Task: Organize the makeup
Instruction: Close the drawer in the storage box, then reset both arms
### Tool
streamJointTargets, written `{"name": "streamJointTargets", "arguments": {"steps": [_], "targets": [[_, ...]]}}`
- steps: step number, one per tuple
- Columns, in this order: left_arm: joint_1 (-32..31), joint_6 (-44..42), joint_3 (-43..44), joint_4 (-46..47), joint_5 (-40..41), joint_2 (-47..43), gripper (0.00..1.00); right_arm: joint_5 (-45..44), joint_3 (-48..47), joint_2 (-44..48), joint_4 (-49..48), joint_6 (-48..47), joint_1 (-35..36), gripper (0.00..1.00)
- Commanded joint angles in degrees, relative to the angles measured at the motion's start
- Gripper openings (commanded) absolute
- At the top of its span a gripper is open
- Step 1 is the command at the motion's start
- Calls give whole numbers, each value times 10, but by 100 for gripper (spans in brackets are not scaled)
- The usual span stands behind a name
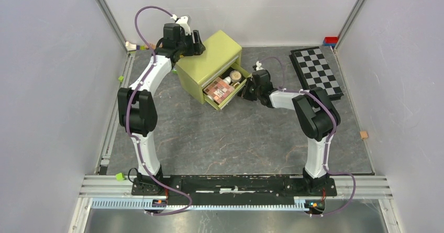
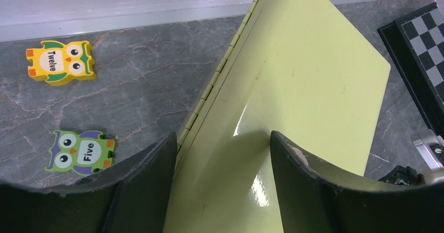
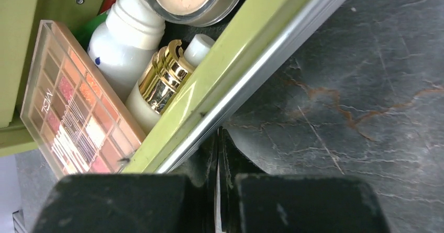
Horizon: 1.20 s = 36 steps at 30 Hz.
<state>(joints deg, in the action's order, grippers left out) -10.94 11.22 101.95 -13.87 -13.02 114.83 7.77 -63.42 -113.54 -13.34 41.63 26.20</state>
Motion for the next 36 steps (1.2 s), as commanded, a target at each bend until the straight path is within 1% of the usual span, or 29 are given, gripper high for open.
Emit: {"name": "streamJointTargets", "arguments": {"steps": [1,13,21,23,25,28,30,31,33,36], "targets": [[4,-13,-17,-8,-20,3,71,14,-73,-15,-38,20,23,1],[3,-10,-40,-3,-32,-3,69,46,-193,-107,-49,53,42,4],[3,-10,-65,5,-39,-16,69,83,-243,-150,-99,74,49,8],[3,-10,-68,4,-34,-23,69,81,-228,-136,-99,62,49,8],[3,-6,-70,4,-25,-32,69,63,-196,-102,-91,35,47,8],[3,15,-49,-16,-18,-51,69,68,-115,-41,-137,0,37,9],[3,30,-35,-29,-6,-71,69,78,-78,-3,-142,-20,25,10],[3,37,-32,-33,2,-85,71,78,-58,20,-139,-35,18,10],[3,47,-30,-42,35,-112,73,62,-31,66,-109,-73,8,12],[2,56,-26,-63,87,-145,78,18,-9,139,-41,-144,1,19]]}}
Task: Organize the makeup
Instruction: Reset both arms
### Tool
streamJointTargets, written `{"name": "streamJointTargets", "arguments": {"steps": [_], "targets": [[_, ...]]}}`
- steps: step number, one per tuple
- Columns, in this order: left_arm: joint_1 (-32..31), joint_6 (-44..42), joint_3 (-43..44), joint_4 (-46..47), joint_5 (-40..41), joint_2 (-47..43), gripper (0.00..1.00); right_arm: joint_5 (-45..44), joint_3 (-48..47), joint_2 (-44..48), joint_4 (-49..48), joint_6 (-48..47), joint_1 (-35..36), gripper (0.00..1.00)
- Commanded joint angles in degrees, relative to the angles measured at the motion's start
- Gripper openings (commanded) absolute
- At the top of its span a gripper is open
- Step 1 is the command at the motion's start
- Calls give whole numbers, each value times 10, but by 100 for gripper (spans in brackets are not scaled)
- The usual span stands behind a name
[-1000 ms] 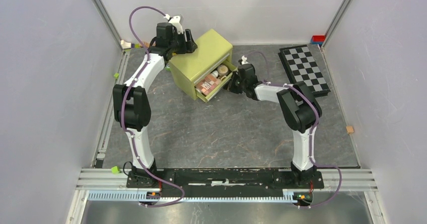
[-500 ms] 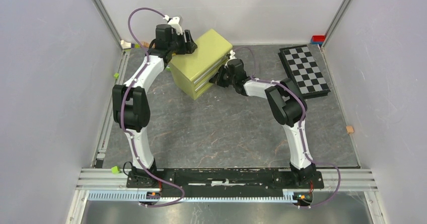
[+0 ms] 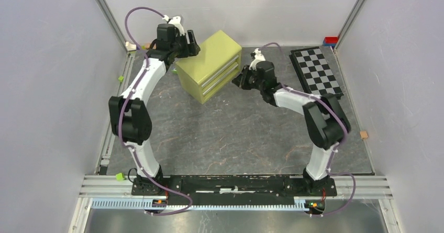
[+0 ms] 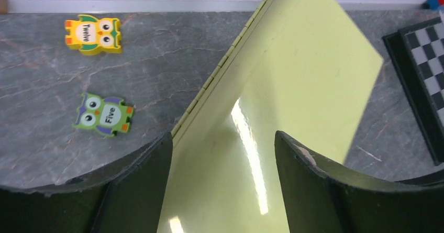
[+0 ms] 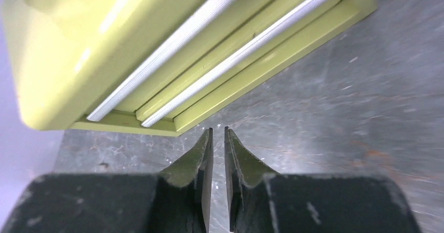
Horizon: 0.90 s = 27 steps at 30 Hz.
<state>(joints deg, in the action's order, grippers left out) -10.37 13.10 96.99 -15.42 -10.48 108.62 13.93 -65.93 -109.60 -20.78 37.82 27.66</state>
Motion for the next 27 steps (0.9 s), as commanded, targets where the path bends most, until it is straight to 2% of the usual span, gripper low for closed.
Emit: {"name": "streamJointTargets", "arguments": {"steps": [1,4,8,13,18,19,20,21,25,27], "targets": [[-5,39,24,-57,72,-94,78,-56,22,123,58,-119,-15,21],[-14,43,-9,-69,88,-140,79,-75,62,200,79,-141,-16,26],[-44,38,-94,-70,110,-240,81,-104,146,298,103,-148,-16,40],[-60,59,-221,-101,125,-394,84,-100,237,405,135,-157,-16,68],[-60,87,-352,-154,116,-576,91,-117,288,499,197,-174,-16,83],[-61,89,-371,-166,111,-612,93,-124,297,519,206,-176,-16,88],[-61,91,-390,-184,109,-638,96,-127,306,533,227,-178,-16,97],[-60,89,-402,-201,108,-665,100,-135,311,550,251,-181,-15,98],[-61,62,-455,-274,115,-743,100,-189,328,601,308,-191,-15,98],[-67,78,-474,-282,159,-770,100,-200,339,621,316,-198,-15,98]]}}
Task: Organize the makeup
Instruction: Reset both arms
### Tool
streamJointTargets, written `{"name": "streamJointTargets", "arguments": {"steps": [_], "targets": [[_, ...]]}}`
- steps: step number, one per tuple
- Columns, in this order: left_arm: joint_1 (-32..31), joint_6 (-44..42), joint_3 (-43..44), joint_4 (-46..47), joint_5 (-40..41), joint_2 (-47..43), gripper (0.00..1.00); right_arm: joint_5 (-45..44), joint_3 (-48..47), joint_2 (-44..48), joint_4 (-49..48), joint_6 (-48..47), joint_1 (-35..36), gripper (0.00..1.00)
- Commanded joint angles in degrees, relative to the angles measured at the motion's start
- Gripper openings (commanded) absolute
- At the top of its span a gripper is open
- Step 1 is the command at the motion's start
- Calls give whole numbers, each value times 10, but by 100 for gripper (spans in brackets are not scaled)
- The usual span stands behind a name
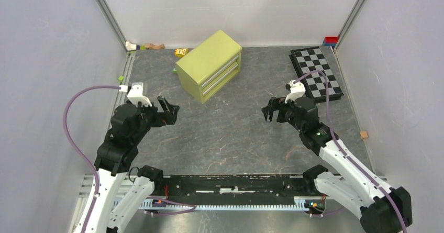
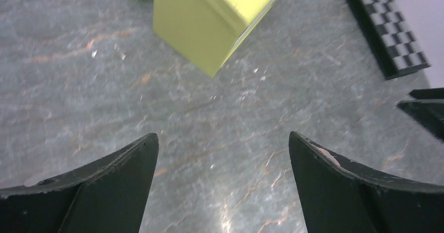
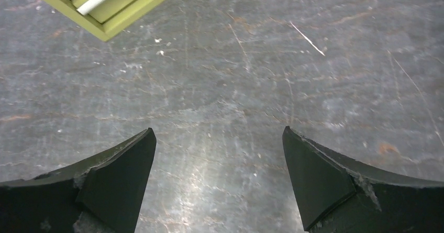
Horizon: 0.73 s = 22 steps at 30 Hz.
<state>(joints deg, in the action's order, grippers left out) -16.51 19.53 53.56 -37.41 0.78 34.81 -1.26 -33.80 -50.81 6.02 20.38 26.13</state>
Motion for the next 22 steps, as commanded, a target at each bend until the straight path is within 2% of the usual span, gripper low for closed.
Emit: {"name": "streamJointTargets", "arguments": {"steps": [1,5,7,22], "targets": [[-7,12,-45,-56,41,-41,100,-53,20,39,55,-29,1,98],[-7,-23,-62,-26,-26,-63,100,-85,32,61,77,-43,0,98],[-7,-20,-81,-16,-10,-71,100,-97,42,74,80,-51,1,98],[-7,-26,-76,-22,-10,-67,100,-123,110,143,50,-88,1,98]]}}
